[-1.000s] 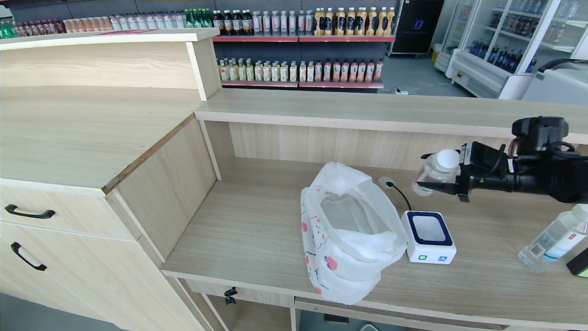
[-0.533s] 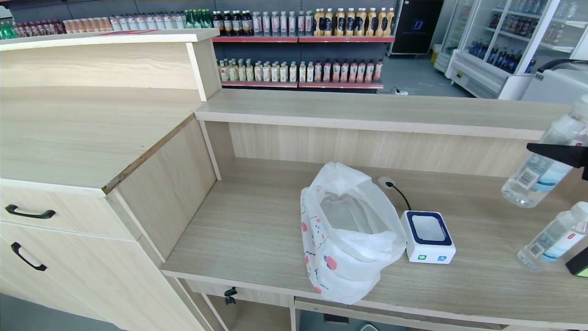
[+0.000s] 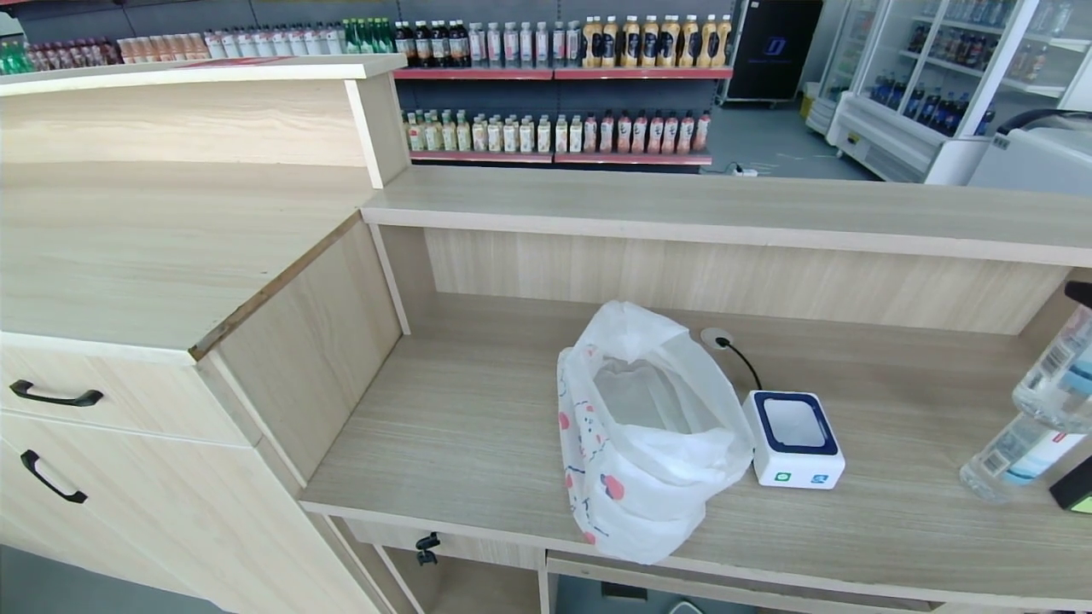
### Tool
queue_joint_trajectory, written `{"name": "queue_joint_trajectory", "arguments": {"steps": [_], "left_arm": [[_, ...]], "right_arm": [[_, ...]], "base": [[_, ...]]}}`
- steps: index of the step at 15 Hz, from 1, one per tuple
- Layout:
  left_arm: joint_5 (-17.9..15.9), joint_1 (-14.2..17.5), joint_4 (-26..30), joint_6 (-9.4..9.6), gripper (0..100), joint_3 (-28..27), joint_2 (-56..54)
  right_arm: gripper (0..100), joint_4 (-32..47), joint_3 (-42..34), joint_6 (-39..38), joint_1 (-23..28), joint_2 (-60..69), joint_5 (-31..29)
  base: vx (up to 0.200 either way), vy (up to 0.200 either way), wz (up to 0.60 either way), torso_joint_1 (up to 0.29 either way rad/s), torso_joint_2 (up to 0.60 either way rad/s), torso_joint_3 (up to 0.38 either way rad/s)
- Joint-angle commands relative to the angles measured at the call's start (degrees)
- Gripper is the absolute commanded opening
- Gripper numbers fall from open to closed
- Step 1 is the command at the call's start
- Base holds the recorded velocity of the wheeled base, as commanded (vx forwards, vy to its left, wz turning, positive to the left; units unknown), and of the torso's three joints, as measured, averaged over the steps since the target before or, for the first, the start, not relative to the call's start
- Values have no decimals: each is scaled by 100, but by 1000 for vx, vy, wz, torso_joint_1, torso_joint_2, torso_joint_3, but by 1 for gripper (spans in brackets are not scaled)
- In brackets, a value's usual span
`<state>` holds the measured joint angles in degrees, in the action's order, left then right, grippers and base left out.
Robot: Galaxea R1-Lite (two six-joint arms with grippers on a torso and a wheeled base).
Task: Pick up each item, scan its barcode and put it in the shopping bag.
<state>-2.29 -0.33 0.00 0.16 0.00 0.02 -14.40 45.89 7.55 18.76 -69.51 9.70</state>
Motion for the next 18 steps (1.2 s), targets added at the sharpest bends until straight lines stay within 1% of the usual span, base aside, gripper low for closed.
{"name": "queue_joint_trajectory", "arguments": {"steps": [1, 3, 4, 5, 7, 8, 9, 11, 13, 14, 15, 17, 18], "left_arm": [[1, -2, 0, 2, 100, 0, 6], [1, -2, 0, 2, 100, 0, 6], [1, -2, 0, 2, 100, 0, 6], [1, -2, 0, 2, 100, 0, 6], [1, -2, 0, 2, 100, 0, 6], [1, -2, 0, 2, 100, 0, 6], [1, -2, 0, 2, 100, 0, 6], [1, -2, 0, 2, 100, 0, 6], [1, -2, 0, 2, 100, 0, 6], [1, -2, 0, 2, 100, 0, 6], [1, -2, 0, 2, 100, 0, 6], [1, -2, 0, 2, 100, 0, 6], [1, -2, 0, 2, 100, 0, 6]], "right_arm": [[0, -204, -132, 1, -549, 78, -311], [0, -485, -185, -8, -944, -19, -320], [0, -793, -299, -8, -1147, -142, -329], [0, -1197, -379, -8, -1287, -379, -382], [0, -2093, -370, -25, -1779, -1038, -777], [0, -2410, -379, -43, -1902, -1311, -777], [0, -2647, -370, -43, -1911, -1662, -777], [0, -3298, -352, -87, -2052, -2207, -768], [0, -3746, -326, -254, -2140, -2603, -751], [0, -4018, -343, -271, -2175, -2901, -548], [0, -4089, -335, -271, -2175, -2981, -443], [0, -4387, -326, -271, -2175, -3297, 155], [0, -4449, -317, -271, -2175, -3376, 339]], "base": [[0, 0, 0, 0, 0, 0], [0, 0, 0, 0, 0, 0], [0, 0, 600, 7, 12, -2], [0, 0, 600, -51, 85, 76], [0, 0, 600, -141, 378, 244], [0, 0, 600, -168, 505, 310], [0, 0, 600, -183, 544, 330], [0, 0, 0, -100, 269, 163], [0, 0, 0, -22, 81, 49], [0, 0, 0, 0, 0, 0], [0, 0, 0, 0, 0, 0], [0, 0, 0, 0, 0, 0], [0, 0, 0, 0, 0, 0]]}}
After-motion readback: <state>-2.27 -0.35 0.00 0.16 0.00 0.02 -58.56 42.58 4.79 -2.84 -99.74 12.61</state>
